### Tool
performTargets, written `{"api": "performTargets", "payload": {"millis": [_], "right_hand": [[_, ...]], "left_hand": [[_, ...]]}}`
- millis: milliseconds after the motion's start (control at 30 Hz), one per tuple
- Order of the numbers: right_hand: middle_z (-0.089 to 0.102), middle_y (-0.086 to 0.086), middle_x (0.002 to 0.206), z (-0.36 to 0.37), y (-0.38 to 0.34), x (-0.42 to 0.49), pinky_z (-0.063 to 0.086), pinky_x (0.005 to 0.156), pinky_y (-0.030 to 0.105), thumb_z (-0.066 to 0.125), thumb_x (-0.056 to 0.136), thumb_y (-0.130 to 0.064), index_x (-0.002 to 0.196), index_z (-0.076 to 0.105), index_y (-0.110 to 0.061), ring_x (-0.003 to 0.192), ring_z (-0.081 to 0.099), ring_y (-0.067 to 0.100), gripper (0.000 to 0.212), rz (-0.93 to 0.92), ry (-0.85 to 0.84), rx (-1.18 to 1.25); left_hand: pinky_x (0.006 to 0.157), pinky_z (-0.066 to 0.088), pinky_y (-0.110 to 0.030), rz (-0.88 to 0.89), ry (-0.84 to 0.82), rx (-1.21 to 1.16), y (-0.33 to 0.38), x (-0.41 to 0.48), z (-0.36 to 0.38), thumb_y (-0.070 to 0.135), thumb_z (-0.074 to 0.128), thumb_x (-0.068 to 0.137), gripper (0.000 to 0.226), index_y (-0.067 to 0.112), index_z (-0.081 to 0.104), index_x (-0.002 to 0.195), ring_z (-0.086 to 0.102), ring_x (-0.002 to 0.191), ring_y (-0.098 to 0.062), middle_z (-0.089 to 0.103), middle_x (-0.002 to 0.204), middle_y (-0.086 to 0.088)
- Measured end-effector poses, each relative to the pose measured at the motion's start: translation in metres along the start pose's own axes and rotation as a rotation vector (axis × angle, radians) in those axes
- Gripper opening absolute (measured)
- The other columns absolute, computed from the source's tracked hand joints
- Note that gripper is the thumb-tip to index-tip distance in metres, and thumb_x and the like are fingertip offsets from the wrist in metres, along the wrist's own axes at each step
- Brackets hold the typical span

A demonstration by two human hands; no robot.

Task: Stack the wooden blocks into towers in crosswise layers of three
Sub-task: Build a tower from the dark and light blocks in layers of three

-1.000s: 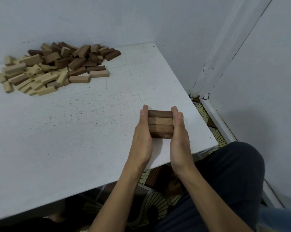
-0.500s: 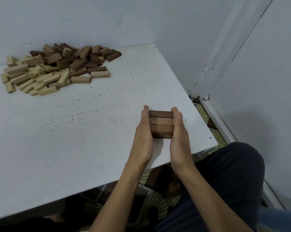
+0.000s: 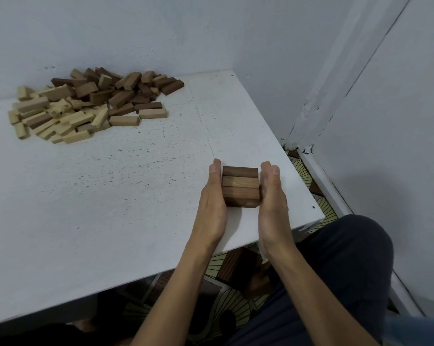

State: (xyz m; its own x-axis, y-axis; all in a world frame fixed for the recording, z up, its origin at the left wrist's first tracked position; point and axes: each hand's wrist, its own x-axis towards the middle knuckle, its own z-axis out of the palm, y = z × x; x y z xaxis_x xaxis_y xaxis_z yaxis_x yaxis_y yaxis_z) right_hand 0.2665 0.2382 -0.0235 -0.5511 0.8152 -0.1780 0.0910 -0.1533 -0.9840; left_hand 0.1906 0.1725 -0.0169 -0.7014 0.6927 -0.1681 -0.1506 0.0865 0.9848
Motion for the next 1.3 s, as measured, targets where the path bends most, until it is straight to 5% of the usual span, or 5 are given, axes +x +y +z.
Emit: {"api": "performTargets", "payload": {"millis": [100, 233, 467, 733, 1300], "right_hand": [[0.027, -0.021, 0.158, -0.009, -0.001, 0.004, 0.015, 0.124, 0.035, 0.025, 0.081, -0.081, 0.155, 0.026, -0.033, 0.143, 0.022, -0.008, 0.088, -0.019, 0.036, -0.014], [0.028, -0.021, 0.158, -0.02, -0.011, 0.008, 0.016, 0.124, 0.035, 0.021, 0.088, -0.074, 0.155, 0.026, -0.034, 0.143, 0.023, -0.007, 0.078, -0.075, 0.036, -0.098], [0.05, -0.011, 0.145, -0.006, -0.047, 0.047, 0.035, 0.116, 0.039, 0.034, 0.099, -0.06, 0.145, 0.046, -0.026, 0.135, 0.044, 0.004, 0.059, -0.277, -0.026, -0.295], [0.057, -0.015, 0.121, 0.052, -0.085, 0.114, 0.037, 0.079, 0.002, 0.045, 0.104, -0.036, 0.133, 0.057, -0.021, 0.104, 0.054, 0.0, 0.035, -0.384, -0.25, -0.58], [0.043, 0.006, 0.15, 0.178, -0.056, 0.274, 0.043, 0.1, 0.049, 0.042, 0.097, -0.006, 0.141, 0.049, -0.011, 0.119, 0.046, 0.04, 0.045, -0.632, -0.427, -1.225]], "left_hand": [[0.124, 0.015, -0.03, 0.013, 0.03, 0.023, -0.005, 0.004, -0.009, 0.072, 0.018, 0.093, 0.073, 0.033, 0.028, 0.154, 0.025, 0.142, 0.01, 0.029, 0.155, 0.025], [0.121, 0.026, -0.038, 0.091, 0.103, 0.115, -0.003, 0.011, -0.026, 0.058, 0.031, 0.1, 0.059, 0.031, 0.038, 0.151, 0.036, 0.141, 0.0, 0.038, 0.154, 0.018], [0.078, 0.037, 0.003, 0.243, 0.156, 0.342, 0.017, 0.041, -0.066, 0.031, 0.05, 0.102, 0.027, 0.03, 0.063, 0.126, 0.049, 0.104, 0.023, 0.058, 0.127, 0.018], [0.08, 0.038, -0.009, 0.354, 0.26, 0.646, 0.037, 0.112, -0.132, 0.024, 0.058, 0.099, 0.026, 0.021, 0.066, 0.124, 0.056, 0.112, -0.005, 0.063, 0.125, 0.008], [0.101, 0.027, -0.041, 0.386, 0.104, 1.365, 0.046, 0.22, -0.208, 0.032, 0.061, 0.091, 0.036, 0.021, 0.063, 0.126, 0.047, 0.123, -0.028, 0.058, 0.135, 0.003]]}}
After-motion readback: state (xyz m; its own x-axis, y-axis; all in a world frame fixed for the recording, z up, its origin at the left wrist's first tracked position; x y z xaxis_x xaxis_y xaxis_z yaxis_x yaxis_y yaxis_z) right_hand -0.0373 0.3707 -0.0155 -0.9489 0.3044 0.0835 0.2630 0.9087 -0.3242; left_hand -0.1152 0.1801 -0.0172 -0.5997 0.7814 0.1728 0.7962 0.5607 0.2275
